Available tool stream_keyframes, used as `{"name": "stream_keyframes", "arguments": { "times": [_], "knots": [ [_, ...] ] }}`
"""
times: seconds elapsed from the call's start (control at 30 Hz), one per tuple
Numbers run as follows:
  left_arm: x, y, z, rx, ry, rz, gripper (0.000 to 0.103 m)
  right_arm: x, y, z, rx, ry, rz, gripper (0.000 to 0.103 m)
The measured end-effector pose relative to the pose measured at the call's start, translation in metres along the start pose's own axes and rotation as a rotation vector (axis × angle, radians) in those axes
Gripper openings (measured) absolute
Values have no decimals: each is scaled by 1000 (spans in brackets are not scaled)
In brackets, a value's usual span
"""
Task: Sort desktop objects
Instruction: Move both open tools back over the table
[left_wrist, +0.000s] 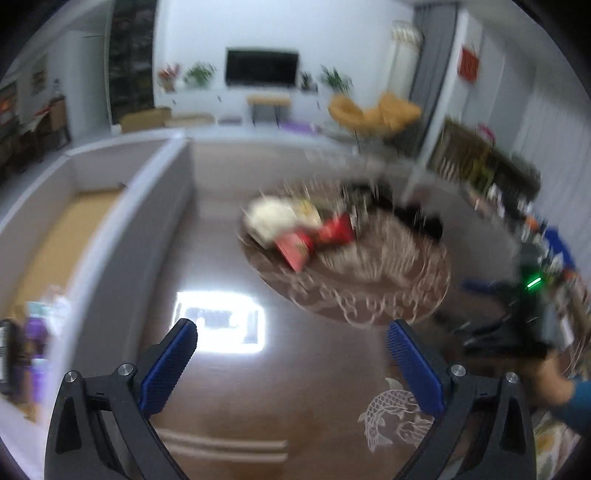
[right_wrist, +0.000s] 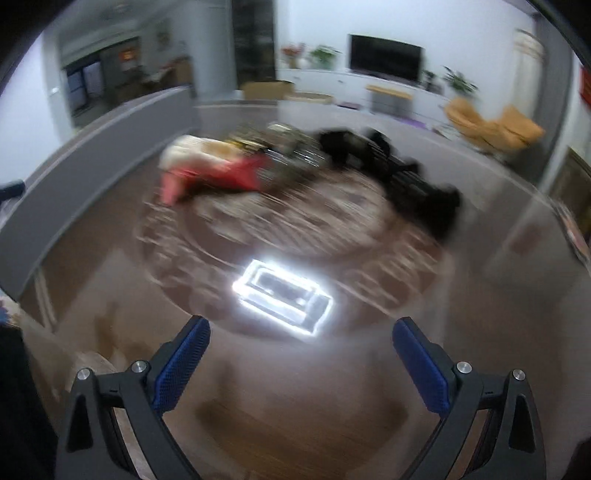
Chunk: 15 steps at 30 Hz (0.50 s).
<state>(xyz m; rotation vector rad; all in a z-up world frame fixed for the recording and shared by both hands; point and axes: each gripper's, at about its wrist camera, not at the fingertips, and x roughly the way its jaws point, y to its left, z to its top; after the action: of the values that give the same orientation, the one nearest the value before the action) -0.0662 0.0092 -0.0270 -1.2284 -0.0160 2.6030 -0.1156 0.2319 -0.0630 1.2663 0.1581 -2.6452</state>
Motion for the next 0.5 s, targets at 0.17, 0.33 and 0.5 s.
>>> {"name": "stream_keyframes", "arguments": {
  "times": [0.17, 0.33, 0.5],
  "knots": [
    [73, -21, -15, 33, 139, 53, 103, -1, -10, -9, 26, 19, -28, 100],
    [98, -34, -16, 74, 133, 108, 103, -14, 2, -5, 41, 34, -46, 100],
    [99, -32, -16, 82, 124, 90, 103, -11, 3, -2, 55, 55, -53, 103]
  ]
}}
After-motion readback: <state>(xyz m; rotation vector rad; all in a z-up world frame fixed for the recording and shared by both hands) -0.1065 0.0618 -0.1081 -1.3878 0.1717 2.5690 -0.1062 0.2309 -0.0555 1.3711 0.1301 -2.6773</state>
